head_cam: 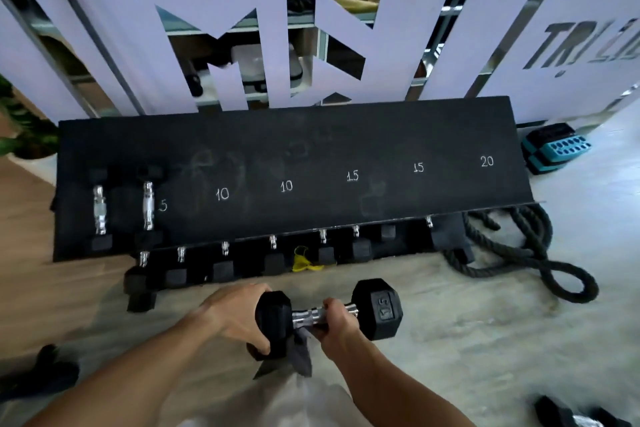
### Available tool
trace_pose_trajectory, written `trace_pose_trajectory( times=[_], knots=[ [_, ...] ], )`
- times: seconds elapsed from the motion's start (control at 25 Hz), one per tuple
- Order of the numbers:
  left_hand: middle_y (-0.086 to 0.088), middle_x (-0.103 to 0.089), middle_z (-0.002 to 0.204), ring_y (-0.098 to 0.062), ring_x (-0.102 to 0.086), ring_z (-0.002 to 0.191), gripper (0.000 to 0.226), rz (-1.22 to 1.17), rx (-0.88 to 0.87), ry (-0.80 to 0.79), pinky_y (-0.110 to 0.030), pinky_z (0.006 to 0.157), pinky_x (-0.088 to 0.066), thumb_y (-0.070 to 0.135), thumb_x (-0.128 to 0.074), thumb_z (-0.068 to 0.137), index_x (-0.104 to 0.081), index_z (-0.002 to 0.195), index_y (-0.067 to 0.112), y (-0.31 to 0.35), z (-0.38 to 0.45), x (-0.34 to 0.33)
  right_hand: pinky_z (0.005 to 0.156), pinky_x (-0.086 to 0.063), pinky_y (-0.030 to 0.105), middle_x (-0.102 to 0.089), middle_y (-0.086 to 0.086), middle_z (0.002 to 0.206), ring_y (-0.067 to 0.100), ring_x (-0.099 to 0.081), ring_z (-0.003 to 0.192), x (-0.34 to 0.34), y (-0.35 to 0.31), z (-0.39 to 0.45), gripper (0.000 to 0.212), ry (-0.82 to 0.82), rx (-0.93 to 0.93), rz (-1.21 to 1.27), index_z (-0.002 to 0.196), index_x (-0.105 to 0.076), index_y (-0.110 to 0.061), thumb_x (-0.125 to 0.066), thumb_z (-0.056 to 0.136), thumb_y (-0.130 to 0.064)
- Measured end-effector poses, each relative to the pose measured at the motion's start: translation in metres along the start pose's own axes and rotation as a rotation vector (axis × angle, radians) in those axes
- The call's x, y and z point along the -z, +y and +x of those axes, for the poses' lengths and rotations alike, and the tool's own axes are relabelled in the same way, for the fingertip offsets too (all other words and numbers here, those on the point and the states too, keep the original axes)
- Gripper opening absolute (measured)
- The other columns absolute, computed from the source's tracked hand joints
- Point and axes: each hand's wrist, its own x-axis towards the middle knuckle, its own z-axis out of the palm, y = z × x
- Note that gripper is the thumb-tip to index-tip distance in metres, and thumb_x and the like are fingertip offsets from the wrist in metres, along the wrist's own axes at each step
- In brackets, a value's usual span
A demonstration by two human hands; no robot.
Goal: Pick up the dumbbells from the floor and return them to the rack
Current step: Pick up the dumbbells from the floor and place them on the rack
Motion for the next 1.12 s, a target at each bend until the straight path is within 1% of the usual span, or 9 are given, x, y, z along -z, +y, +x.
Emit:
trace_pose_trajectory(
  times=[0.08,0.16,0.24,0.52,0.68,0.8,0.92,1.04,1.12],
  knots=[
    [0.026,-0.053,0.1,-0.005,-0.056,0.091,0.096,-0.005,-0.022,0.0,-0.026,0.072,-0.049,0.072,-0.076,0.029,-0.046,0.115,0.043,-0.007,0.037,0.038,0.045,-0.057,0.034,-0.061,0.017,0.087,0.029,-0.064,0.071,-0.029,-0.037,0.016,0.009,-0.017,0.033,-0.019,0.089,-0.053,-0.003,-0.055,0.092,-0.011],
    [0.024,-0.053,0.109,-0.008,-0.058,0.099,0.105,-0.016,-0.034,0.006,-0.03,0.082,-0.054,0.072,-0.076,0.03,-0.044,0.124,0.039,-0.013,0.069,0.071,0.051,-0.058,0.033,-0.061,0.013,0.095,0.025,-0.064,0.076,-0.056,-0.074,0.024,0.006,-0.073,0.074,-0.059,0.089,-0.054,-0.009,-0.052,0.094,-0.012],
    [0.02,-0.054,0.116,-0.009,-0.058,0.103,0.109,-0.011,-0.048,0.016,-0.029,0.087,-0.053,0.072,-0.077,0.031,-0.043,0.129,0.037,-0.016,0.092,0.098,0.053,-0.058,0.035,-0.065,0.016,0.092,0.028,-0.067,0.075,-0.078,-0.104,0.027,0.007,-0.004,0.059,-0.036,0.09,-0.057,-0.007,-0.058,0.091,-0.014],
    [0.026,-0.052,0.103,-0.002,-0.056,0.088,0.095,-0.136,0.024,0.047,-0.023,0.075,-0.049,0.07,-0.079,0.029,-0.043,0.113,0.047,-0.015,0.165,0.136,0.055,-0.056,0.038,-0.062,0.017,0.084,0.029,-0.063,0.071,-0.13,-0.198,0.047,0.011,0.044,0.057,-0.062,0.092,-0.057,-0.003,-0.062,0.086,-0.01],
    [0.028,-0.052,0.098,0.0,-0.059,0.083,0.088,-0.266,0.187,0.112,-0.026,0.074,-0.054,0.07,-0.077,0.024,-0.039,0.102,0.054,0.01,0.203,0.131,0.048,-0.055,0.035,-0.063,0.016,0.085,0.029,-0.065,0.07,-0.137,-0.254,0.074,0.016,0.039,0.036,-0.165,0.098,-0.057,-0.003,-0.062,0.084,-0.008],
    [0.029,-0.055,0.107,-0.005,-0.061,0.093,0.099,-0.392,0.316,0.163,-0.026,0.08,-0.052,0.072,-0.074,0.026,-0.042,0.117,0.051,0.045,0.229,0.112,0.049,-0.053,0.031,-0.064,0.014,0.083,0.027,-0.064,0.07,-0.137,-0.299,0.107,0.014,0.041,0.036,-0.358,0.095,-0.058,-0.005,-0.064,0.083,-0.008],
    [0.017,-0.061,0.116,-0.013,-0.059,0.109,0.108,-0.44,0.431,0.232,-0.038,0.094,-0.05,0.078,-0.068,0.028,-0.044,0.127,0.042,0.085,0.256,0.086,0.052,-0.053,0.032,-0.062,0.013,0.076,0.025,-0.062,0.066,-0.137,-0.337,0.133,0.007,0.044,0.073,-0.524,0.084,-0.055,-0.006,-0.062,0.083,-0.006],
    [0.015,-0.062,0.11,-0.017,-0.054,0.109,0.103,-0.47,0.569,0.266,-0.043,0.093,-0.043,0.086,-0.061,0.028,-0.051,0.119,0.039,0.127,0.283,0.062,0.047,-0.054,0.029,-0.062,0.015,0.075,0.026,-0.062,0.062,-0.142,-0.367,0.155,0.007,0.03,0.124,-0.738,0.082,-0.055,-0.002,-0.062,0.082,-0.004],
    [0.012,-0.062,0.108,-0.019,-0.05,0.107,0.102,-0.455,0.63,0.264,-0.044,0.091,-0.038,0.091,-0.055,0.027,-0.055,0.112,0.036,0.15,0.3,0.051,0.058,-0.059,0.035,-0.064,0.014,0.084,0.027,-0.066,0.07,-0.145,-0.38,0.167,0.014,0.023,0.163,-0.888,0.092,-0.058,-0.003,-0.065,0.081,-0.007]
  ],
)
